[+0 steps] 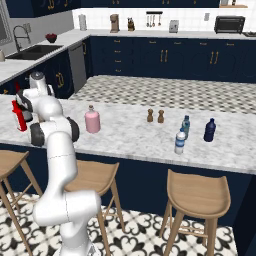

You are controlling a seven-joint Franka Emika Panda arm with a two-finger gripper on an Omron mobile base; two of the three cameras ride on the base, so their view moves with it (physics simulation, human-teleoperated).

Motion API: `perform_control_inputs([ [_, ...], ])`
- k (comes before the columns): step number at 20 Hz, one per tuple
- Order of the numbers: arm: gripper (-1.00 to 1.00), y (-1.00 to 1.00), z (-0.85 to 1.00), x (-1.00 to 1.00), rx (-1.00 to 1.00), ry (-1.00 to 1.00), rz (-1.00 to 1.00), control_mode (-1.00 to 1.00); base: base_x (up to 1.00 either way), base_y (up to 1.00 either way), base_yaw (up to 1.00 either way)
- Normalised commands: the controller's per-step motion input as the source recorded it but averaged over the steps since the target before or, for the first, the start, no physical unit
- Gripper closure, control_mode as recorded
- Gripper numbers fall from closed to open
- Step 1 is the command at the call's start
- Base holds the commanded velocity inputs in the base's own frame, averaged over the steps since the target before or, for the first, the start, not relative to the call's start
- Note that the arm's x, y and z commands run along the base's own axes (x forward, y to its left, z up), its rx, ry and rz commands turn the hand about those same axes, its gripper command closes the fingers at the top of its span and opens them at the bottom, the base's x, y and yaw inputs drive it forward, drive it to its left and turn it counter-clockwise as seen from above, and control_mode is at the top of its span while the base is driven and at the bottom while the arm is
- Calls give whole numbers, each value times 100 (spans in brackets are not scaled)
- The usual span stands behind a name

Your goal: Move the plastic bottles in the middle to the plastics group, and the glass bottles in the middle to the glass group.

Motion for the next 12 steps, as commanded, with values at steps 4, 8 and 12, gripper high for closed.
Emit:
perform_control_inputs([
  [4,100,6,-23,5,0,-1,0,-100,0,0,0],
  [8,100,13,-1,4,0,0,0,-100,0,0,0],
  [12,100,13,-7,7,0,0,0,-100,0,0,0],
])
